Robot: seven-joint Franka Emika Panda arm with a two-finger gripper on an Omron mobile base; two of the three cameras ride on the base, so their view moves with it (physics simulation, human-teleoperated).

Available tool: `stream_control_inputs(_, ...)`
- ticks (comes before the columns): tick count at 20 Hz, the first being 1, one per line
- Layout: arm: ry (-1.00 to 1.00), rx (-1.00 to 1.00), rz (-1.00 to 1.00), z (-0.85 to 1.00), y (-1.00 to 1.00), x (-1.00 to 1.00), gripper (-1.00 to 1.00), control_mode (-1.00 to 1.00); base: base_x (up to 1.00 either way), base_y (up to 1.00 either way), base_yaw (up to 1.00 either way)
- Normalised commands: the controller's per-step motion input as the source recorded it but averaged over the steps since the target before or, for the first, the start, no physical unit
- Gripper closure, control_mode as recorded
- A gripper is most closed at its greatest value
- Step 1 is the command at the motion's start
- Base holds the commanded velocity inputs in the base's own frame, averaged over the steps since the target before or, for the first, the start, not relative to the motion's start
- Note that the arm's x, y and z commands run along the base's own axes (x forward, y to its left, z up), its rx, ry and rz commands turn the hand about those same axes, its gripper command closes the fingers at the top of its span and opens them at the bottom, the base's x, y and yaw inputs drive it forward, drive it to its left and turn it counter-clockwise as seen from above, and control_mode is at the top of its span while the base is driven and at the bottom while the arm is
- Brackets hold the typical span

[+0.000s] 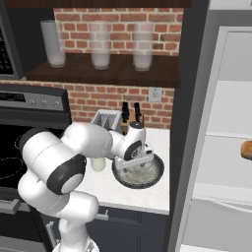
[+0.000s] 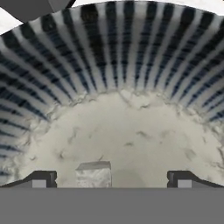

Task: Grab a lemon wedge from the fridge and one ice cube from the ice bowl, and put them in the glass of lemonade.

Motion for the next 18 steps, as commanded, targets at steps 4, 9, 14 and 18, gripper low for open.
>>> stream_control_inputs(4, 0.0, 0.0, 0.0, 0.0, -0.02, 0.0, -1.0, -1.0, 0.0, 0.0, 0.0)
stream_control_inputs(9, 0.0, 0.0, 0.0, 0.0, 0.0, 0.0, -1.0, -1.0, 0.0, 0.0, 0.0)
stream_control_inputs(14, 0.0, 0.0, 0.0, -0.1, 0.0, 0.0, -1.0, -1.0, 0.0, 0.0, 0.0)
stream_control_inputs(18, 0.0, 0.0, 0.0, -0.35, 0.0, 0.0, -1.0, -1.0, 0.0, 0.0, 0.0)
